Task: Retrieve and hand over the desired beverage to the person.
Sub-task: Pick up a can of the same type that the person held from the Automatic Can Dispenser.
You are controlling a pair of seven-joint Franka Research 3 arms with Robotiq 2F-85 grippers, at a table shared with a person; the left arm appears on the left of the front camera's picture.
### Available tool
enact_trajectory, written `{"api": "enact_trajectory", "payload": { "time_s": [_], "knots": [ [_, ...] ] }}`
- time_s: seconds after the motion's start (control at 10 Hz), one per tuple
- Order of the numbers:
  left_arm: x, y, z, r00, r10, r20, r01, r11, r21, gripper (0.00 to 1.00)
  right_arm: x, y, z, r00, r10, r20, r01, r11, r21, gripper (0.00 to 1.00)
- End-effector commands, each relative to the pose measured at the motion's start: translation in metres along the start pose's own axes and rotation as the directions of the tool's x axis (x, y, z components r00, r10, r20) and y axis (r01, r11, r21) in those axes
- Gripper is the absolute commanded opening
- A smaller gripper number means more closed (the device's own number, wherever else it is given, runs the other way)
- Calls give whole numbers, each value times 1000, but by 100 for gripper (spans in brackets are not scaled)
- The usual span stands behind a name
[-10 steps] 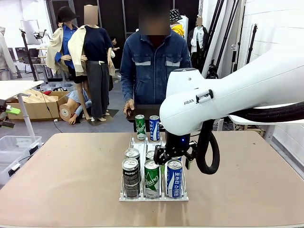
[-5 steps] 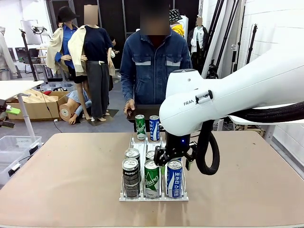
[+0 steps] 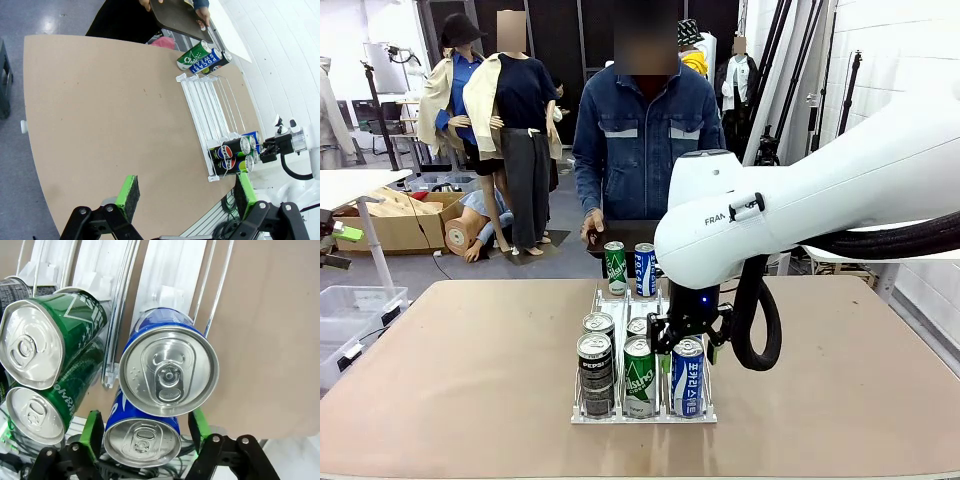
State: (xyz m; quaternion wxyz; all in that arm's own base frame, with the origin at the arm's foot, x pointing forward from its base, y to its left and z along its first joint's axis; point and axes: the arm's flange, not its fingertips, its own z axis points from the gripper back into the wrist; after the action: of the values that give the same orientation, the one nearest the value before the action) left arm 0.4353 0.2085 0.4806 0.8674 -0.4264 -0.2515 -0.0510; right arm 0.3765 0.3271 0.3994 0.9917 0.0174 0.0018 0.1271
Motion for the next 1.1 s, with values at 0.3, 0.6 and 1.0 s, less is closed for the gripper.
{"api": "enact_trajectory", "payload": {
  "time_s": [0.3,0.6,1.0],
  "knots": [
    [-1,-1,2,1000,-3,3,3,1000,-3,100,7,2,-2,1000,19,23,-19,999,-26,31],
    [-1,-1,2,1000,-3,3,3,1000,-3,100,7,5,-6,1000,23,10,-22,999,-34,2],
    [-1,-1,2,1000,-3,3,3,1000,-3,100,1,0,0,1000,10,4,-10,1000,-7,2]
  ]
}}
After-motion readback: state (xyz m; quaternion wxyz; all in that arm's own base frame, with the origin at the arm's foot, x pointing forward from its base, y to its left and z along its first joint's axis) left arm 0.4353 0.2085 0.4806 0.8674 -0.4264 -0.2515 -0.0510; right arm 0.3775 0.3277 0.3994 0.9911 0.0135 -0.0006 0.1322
